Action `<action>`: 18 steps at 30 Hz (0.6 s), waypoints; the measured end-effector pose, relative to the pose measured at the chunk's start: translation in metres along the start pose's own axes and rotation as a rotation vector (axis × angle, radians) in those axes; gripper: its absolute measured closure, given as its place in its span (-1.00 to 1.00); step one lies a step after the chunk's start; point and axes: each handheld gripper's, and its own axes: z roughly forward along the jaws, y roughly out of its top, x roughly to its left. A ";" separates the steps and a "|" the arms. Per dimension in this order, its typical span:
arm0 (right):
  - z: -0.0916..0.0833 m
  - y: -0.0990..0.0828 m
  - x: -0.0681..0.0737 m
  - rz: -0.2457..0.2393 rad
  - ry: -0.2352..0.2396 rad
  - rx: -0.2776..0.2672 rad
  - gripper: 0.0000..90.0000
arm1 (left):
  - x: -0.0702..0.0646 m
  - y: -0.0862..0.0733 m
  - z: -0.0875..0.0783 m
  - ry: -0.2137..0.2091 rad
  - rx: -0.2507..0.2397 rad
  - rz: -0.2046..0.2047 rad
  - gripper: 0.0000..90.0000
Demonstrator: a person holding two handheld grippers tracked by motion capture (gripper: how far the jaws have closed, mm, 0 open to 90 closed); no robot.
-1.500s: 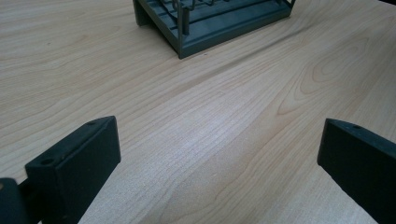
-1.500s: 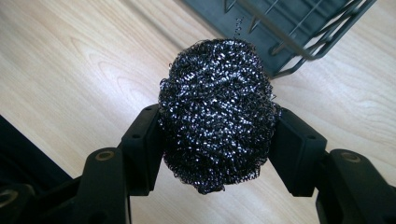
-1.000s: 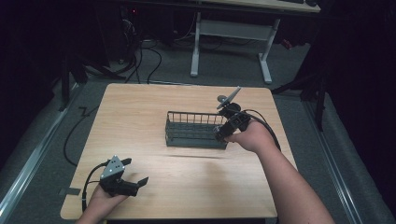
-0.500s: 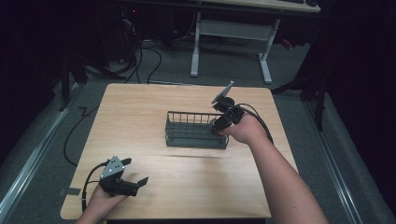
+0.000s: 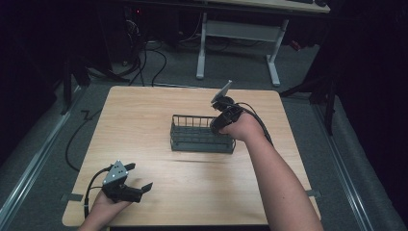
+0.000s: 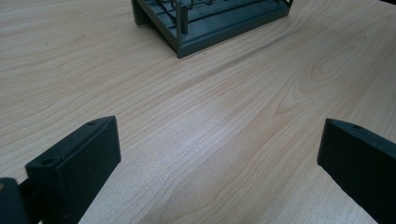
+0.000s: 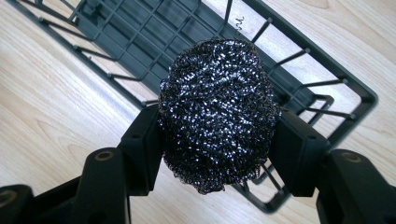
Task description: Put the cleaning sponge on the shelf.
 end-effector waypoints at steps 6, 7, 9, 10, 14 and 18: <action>0.008 0.002 -0.007 0.003 -0.018 0.002 -0.10 | 0.000 0.000 0.000 -0.002 0.000 -0.001 -1.00; 0.008 0.002 -0.007 0.003 -0.018 0.002 -0.10 | 0.000 0.000 0.000 -0.002 0.000 -0.001 -1.00; 0.011 0.002 -0.009 0.017 -0.016 0.009 -0.10 | 0.000 0.000 0.000 -0.001 -0.002 -0.003 -1.00; 0.013 0.001 -0.011 0.023 -0.014 0.011 -0.10 | 0.000 0.000 0.000 -0.001 0.000 -0.001 -1.00; 0.019 0.001 -0.014 0.027 -0.011 0.016 -0.10 | 0.000 0.000 0.000 -0.002 0.002 -0.002 -1.00; 0.029 0.001 -0.019 0.041 -0.013 0.033 -0.10 | 0.000 0.000 0.000 -0.002 0.002 -0.004 -1.00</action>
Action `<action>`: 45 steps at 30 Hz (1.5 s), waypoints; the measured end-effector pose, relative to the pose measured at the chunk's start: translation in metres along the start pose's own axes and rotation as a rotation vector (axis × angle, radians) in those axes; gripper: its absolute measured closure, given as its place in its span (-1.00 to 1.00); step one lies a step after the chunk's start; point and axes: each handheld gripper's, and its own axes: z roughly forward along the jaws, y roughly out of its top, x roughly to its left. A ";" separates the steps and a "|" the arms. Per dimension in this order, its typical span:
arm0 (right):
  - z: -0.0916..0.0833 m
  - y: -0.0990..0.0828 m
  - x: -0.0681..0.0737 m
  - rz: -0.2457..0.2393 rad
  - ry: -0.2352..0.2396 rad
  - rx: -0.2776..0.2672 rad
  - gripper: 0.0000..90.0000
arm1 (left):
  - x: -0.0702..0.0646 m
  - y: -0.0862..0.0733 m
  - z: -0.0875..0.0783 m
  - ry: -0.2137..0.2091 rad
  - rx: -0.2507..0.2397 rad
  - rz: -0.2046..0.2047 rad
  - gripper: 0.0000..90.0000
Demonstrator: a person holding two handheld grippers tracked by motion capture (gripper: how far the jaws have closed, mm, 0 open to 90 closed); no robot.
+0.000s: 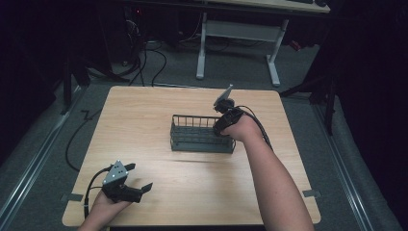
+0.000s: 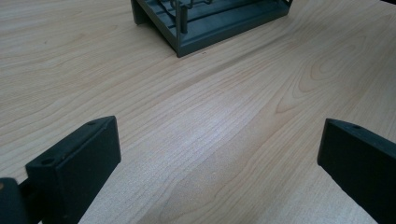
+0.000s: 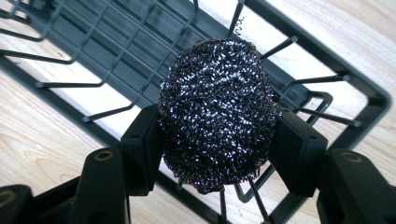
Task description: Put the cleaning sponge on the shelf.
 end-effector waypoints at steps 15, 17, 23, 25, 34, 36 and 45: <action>0.019 0.002 -0.001 0.010 0.005 0.027 -0.13 | 0.001 -0.001 0.000 0.003 -0.001 -0.005 -1.00; 0.019 0.002 0.000 0.012 -0.002 0.027 -0.13 | 0.000 -0.001 0.000 0.001 0.002 -0.004 -1.00; 0.019 0.001 0.002 0.007 -0.002 0.033 -0.20 | 0.001 -0.001 0.000 -0.001 -0.001 -0.006 -1.00; 0.016 0.001 0.001 0.017 0.002 0.026 -0.24 | 0.001 -0.001 0.000 -0.001 -0.001 -0.005 -1.00; -0.003 -0.002 0.001 0.027 -0.004 -0.028 -0.32 | 0.000 -0.001 0.000 -0.001 0.005 -0.004 -1.00; -0.011 -0.002 0.002 0.029 -0.005 -0.044 -0.32 | 0.000 -0.001 0.000 -0.001 0.008 -0.001 -1.00; -0.028 -0.006 0.005 0.020 -0.013 -0.083 -0.31 | 0.001 -0.001 -0.001 0.000 0.007 0.001 -1.00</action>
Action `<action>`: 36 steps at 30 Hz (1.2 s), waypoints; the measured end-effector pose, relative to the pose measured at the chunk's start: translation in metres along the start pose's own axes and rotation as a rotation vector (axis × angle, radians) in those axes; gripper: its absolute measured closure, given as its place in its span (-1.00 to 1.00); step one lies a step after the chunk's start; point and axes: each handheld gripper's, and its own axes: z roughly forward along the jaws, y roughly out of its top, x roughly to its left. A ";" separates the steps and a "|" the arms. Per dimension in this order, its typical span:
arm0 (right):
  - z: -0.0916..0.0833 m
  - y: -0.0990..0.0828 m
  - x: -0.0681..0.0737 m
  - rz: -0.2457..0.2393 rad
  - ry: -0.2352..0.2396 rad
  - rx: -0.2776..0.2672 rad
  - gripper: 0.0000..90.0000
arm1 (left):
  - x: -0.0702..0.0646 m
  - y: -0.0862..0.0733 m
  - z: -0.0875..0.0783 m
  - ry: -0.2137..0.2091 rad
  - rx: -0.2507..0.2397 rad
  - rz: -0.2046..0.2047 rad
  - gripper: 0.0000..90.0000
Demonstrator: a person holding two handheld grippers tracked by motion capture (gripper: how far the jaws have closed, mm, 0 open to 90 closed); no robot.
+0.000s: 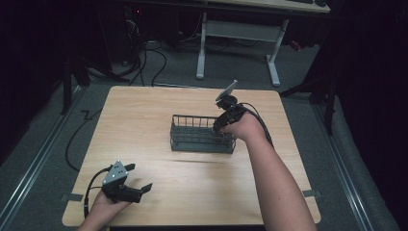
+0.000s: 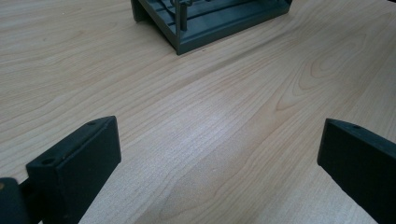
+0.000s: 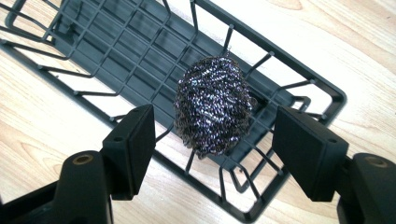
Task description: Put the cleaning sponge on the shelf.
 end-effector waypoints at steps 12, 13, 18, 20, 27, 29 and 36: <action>-0.021 -0.041 0.010 -0.028 -0.005 -0.080 -0.14 | -0.002 0.000 0.001 -0.001 0.007 0.012 -1.00; -0.021 -0.045 0.009 -0.034 0.001 -0.090 -0.14 | -0.002 0.000 0.001 -0.001 0.007 0.012 -1.00; -0.022 -0.065 0.008 -0.006 0.008 -0.144 -0.18 | -0.002 0.000 0.002 0.003 0.012 0.011 -1.00; -0.019 -0.076 0.009 -0.010 0.015 -0.172 -0.21 | -0.002 0.000 0.002 0.003 0.012 0.010 -1.00; 0.001 -0.122 0.013 -0.015 0.039 -0.300 -0.28 | -0.002 0.000 0.003 0.003 0.020 0.011 -1.00; 0.006 -0.133 0.014 -0.014 0.048 -0.340 -0.26 | -0.003 0.000 0.003 0.003 0.020 0.013 -1.00; 0.029 -0.170 0.019 -0.012 0.073 -0.434 -0.26 | -0.006 0.001 0.005 -0.003 0.024 0.025 -1.00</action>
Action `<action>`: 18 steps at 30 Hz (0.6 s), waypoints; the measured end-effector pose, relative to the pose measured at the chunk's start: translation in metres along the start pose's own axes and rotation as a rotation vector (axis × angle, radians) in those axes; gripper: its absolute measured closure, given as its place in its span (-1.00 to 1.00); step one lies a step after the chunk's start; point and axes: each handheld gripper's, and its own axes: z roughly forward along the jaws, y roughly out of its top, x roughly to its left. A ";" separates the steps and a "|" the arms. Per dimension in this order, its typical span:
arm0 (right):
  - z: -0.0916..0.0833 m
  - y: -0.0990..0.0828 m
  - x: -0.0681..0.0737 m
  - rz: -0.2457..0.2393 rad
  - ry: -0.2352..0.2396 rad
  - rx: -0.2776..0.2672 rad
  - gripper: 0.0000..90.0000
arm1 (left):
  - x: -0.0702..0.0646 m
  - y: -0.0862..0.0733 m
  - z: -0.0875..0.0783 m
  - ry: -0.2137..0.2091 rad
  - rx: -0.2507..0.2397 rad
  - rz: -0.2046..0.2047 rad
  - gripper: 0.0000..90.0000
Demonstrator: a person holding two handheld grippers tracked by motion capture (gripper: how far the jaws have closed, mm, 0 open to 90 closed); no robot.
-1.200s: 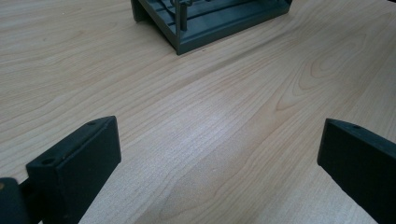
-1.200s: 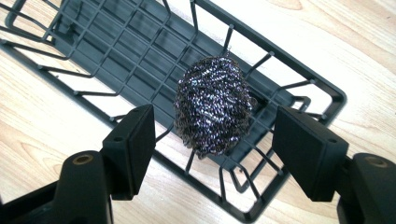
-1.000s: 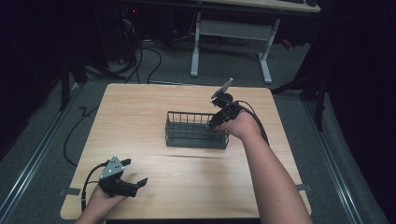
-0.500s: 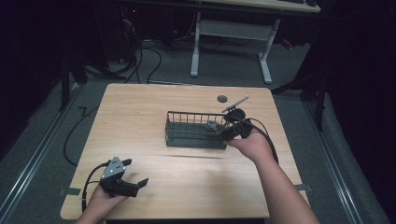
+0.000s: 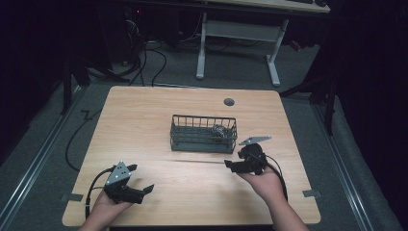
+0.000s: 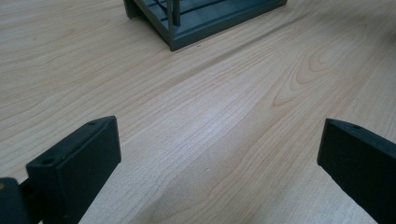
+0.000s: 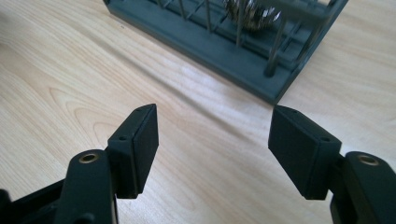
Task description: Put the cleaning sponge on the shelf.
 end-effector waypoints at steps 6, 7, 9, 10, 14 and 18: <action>0.005 -0.043 0.003 -0.005 0.021 -0.082 -0.37 | -0.001 0.000 0.001 -0.004 -0.003 0.005 -1.00; 0.006 -0.063 0.003 -0.006 0.015 -0.130 -0.39 | -0.001 0.000 0.000 -0.007 -0.009 0.005 -1.00; 0.006 -0.069 0.003 -0.004 0.012 -0.146 -0.41 | -0.001 0.000 0.000 -0.009 -0.015 0.006 -1.00; 0.005 -0.087 0.003 -0.006 -0.005 -0.198 -0.45 | -0.001 0.000 0.000 -0.006 -0.019 0.005 -1.00; -0.001 -0.102 0.000 -0.039 -0.006 -0.219 -0.51 | -0.004 0.001 -0.002 0.012 -0.025 0.000 -1.00; -0.004 -0.106 -0.012 -0.002 -0.004 -0.258 -0.50 | -0.007 0.000 0.001 0.023 -0.011 -0.005 -1.00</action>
